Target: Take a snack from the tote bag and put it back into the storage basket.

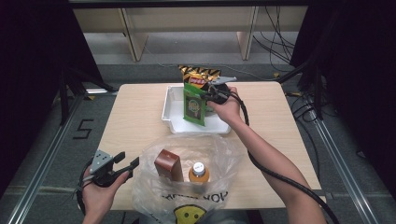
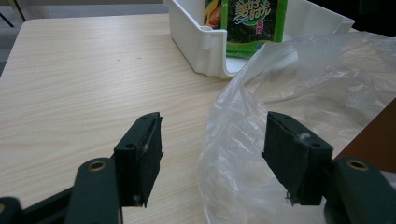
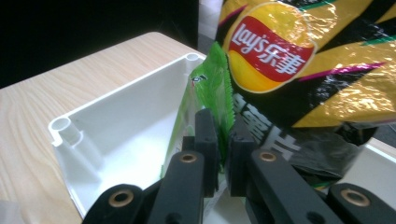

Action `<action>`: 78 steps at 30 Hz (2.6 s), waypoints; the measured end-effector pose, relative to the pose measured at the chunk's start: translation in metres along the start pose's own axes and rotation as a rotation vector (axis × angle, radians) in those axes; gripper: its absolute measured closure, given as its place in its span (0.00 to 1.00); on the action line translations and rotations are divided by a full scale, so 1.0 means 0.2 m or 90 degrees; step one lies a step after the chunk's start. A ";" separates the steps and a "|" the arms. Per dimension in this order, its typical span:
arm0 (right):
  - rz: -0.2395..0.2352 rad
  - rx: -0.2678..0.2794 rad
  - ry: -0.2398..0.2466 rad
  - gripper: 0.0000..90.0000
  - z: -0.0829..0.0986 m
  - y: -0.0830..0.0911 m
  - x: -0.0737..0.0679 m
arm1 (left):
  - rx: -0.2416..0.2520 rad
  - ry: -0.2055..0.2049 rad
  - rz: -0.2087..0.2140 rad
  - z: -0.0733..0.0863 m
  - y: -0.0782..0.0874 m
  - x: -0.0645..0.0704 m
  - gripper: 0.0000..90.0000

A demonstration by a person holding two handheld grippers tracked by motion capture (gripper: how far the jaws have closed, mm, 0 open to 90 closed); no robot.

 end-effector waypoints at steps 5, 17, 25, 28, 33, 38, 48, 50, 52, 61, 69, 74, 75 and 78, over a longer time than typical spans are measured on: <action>0.009 -0.004 -0.001 0.96 0.00 0.01 0.03 | 0.002 0.000 0.001 0.00 0.00 0.00 0.41; 0.065 -0.001 0.019 0.77 0.00 0.03 0.12 | -0.004 0.000 -0.002 0.00 0.00 0.00 0.41; 0.098 0.030 0.007 0.62 0.02 0.10 0.13 | -0.002 -0.001 -0.001 0.00 0.00 0.00 0.41; 0.097 0.032 -0.015 0.66 0.03 0.13 0.13 | 0.000 0.000 -0.001 0.00 0.00 0.00 0.41; 0.069 0.006 -0.020 0.89 0.07 0.16 0.10 | 0.002 0.001 -0.002 0.00 0.00 0.00 0.41; 0.042 -0.013 -0.021 0.99 0.10 0.14 0.06 | 0.005 0.003 -0.003 -0.01 0.00 0.00 0.41; 0.051 -0.032 -0.029 0.99 0.11 0.05 0.07 | 0.001 0.003 -0.005 0.00 0.01 -0.01 0.41; 0.053 -0.036 -0.028 0.99 0.10 0.05 0.08 | 0.005 0.002 -0.003 -0.01 0.01 -0.01 0.41; 0.061 -0.028 -0.030 0.99 0.09 0.05 0.09 | 0.004 0.002 -0.003 -0.01 0.01 -0.01 0.41; 0.076 -0.040 -0.020 0.98 0.08 0.04 0.13 | 0.002 0.002 -0.005 0.00 0.01 -0.01 0.41; 0.069 -0.036 -0.026 0.89 0.08 0.06 0.10 | 0.006 0.003 -0.004 -0.01 0.01 -0.01 0.41; 0.055 -0.018 -0.025 0.77 0.08 0.13 0.07 | 0.009 0.001 -0.004 -0.01 0.01 0.00 0.41; 0.046 -0.015 -0.031 0.75 0.09 0.14 0.05 | 0.013 0.001 -0.003 -0.02 0.01 0.00 0.41; 0.030 -0.015 -0.027 0.69 0.10 0.18 0.01 | 0.012 -0.001 -0.004 -0.02 0.01 -0.01 0.41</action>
Point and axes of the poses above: each handheld gripper's, and its own axes: y roughly backward along the jaws, z roughly out of its underside, x roughly to its right, the point moved 10 cm from there along -y, roughly forward along the jaws, and after that the axes turned 13 degrees about -y, right-handed, at the moved point
